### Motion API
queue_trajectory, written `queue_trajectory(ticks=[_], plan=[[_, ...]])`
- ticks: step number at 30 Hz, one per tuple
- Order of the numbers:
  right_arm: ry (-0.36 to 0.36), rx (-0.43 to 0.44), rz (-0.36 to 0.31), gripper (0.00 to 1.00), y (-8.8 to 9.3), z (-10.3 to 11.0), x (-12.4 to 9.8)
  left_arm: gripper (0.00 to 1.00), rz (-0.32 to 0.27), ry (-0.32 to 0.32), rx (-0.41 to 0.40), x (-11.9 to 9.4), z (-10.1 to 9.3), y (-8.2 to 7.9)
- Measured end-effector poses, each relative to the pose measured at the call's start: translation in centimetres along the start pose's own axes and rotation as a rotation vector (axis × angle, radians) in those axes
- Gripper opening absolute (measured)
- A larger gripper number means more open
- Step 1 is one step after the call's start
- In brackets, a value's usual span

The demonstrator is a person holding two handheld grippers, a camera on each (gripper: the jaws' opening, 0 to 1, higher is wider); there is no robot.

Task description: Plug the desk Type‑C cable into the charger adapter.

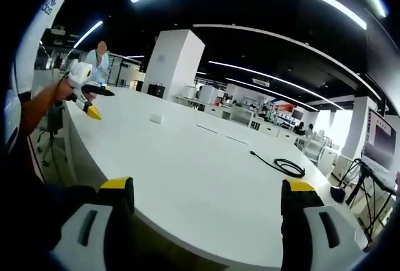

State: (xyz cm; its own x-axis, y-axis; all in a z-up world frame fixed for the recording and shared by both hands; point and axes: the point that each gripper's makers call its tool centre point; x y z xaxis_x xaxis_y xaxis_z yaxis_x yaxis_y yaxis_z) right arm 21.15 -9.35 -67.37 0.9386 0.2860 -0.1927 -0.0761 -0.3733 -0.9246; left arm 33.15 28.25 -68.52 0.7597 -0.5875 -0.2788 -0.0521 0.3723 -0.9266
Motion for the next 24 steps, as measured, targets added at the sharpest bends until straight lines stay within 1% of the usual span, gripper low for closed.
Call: queue_trajectory(ticks=[3, 5, 9, 11, 15, 16, 18, 20, 22, 24], plan=[[0.005, 0.004, 0.003, 1.0, 0.2, -0.2, 0.2, 1.0, -0.001, 0.016, -0.018, 1.1, 0.8, -0.4], [0.004, 0.007, 0.005, 0.99, 0.3, -0.2, 0.4, 1.0, 0.004, 0.025, -0.013, 1.7, 1.0, -0.4], [0.005, 0.011, 0.005, 0.99, 0.4, -0.4, 0.8, 1.0, 0.012, 0.039, -0.01, 3.1, 2.1, -0.5], [0.006, 0.014, 0.005, 0.99, 0.4, -0.4, 1.0, 1.0, 0.035, 0.037, -0.016, 3.9, 2.8, -0.2], [0.006, 0.019, 0.01, 0.99, 0.6, -0.6, 1.5, 0.99, 0.052, 0.051, -0.017, 5.6, 4.0, 0.0], [0.008, 0.02, 0.012, 0.99, 0.6, -0.7, 1.7, 0.99, 0.054, 0.055, -0.01, 6.4, 4.5, -0.1], [0.009, 0.023, 0.011, 0.99, 0.6, -0.9, 1.9, 0.99, 0.064, 0.065, -0.03, 7.2, 5.0, -0.1], [0.007, 0.024, 0.011, 0.99, 0.6, -0.9, 2.2, 0.98, 0.066, 0.067, -0.021, 8.3, 5.9, -0.1], [0.007, 0.025, 0.013, 0.99, 0.7, -0.9, 2.5, 0.96, 0.073, 0.072, -0.034, 9.1, 6.6, -0.1], [0.005, 0.027, 0.017, 0.98, 0.8, -1.0, 2.9, 0.95, 0.064, 0.093, -0.051, 10.3, 7.4, -0.4]])
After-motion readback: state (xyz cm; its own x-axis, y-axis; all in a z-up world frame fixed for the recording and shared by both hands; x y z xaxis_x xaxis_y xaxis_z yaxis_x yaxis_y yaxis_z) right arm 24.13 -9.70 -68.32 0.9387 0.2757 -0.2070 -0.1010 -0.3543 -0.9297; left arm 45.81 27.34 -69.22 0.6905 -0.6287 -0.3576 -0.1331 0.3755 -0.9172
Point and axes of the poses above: the point that each gripper's makers call its tool centre point, and the gripper's own axes: x roughly forward along the fingers, z roughly to its left, y roughly out of its underside, and after that the axes turned 3 degrees about -x, right-handed
